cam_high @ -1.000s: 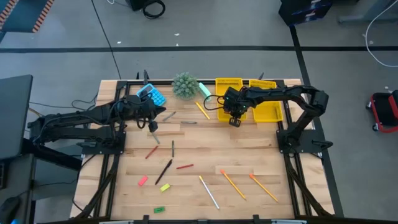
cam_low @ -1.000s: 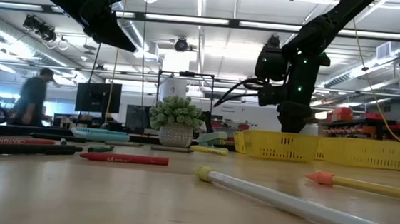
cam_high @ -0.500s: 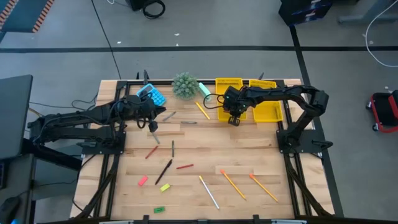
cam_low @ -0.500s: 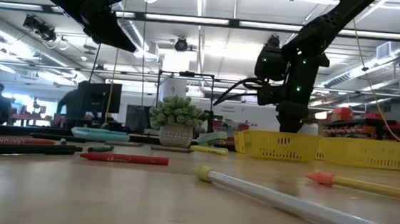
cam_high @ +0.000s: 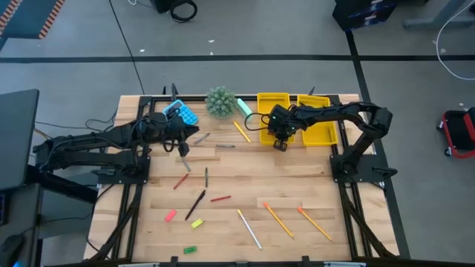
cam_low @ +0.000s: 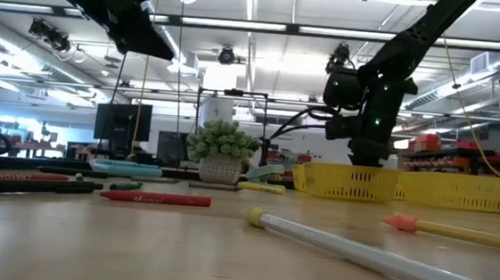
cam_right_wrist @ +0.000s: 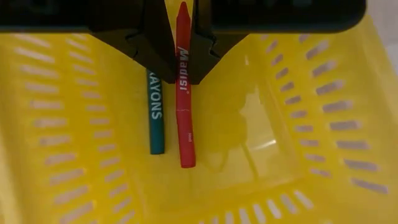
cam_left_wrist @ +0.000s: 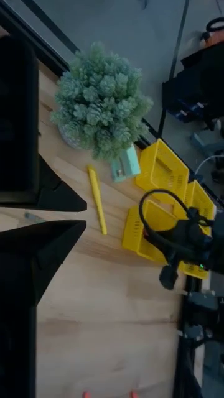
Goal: Sort crayons/erasers/pens/pencils in bins
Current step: Put the top right red crayon into the bottom left yellow bin
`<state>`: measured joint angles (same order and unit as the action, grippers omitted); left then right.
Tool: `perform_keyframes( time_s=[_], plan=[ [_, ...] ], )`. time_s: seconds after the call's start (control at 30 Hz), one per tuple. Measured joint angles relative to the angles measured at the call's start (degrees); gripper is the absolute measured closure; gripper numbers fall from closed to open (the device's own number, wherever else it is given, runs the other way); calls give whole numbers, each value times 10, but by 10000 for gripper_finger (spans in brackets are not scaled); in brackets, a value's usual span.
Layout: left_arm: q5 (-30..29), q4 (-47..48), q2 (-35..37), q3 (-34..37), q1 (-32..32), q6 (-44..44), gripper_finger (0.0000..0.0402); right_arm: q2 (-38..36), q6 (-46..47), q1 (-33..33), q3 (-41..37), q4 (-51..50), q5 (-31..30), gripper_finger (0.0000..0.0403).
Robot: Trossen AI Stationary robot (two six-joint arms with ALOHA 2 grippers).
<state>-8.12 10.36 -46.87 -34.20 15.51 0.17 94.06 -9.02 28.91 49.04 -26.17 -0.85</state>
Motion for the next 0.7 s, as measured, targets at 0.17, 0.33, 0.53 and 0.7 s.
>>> perform_keyframes(
  time_s=[0.17, 0.33, 0.53, 0.7],
  plan=[
    [9, -2, 0, 0, 0, 1, 353, 0, -2, 4, 0, 3, -1, 352],
    [9, -8, 0, 0, 0, 1, 355, 0, -4, 4, 0, 3, 0, 352],
    [9, -8, 0, 0, 0, 5, 353, 0, -7, 3, 0, 2, 0, 332],
    [9, -6, 0, 0, 0, 5, 352, 0, 3, 3, 0, 2, -4, 296]
  ],
)
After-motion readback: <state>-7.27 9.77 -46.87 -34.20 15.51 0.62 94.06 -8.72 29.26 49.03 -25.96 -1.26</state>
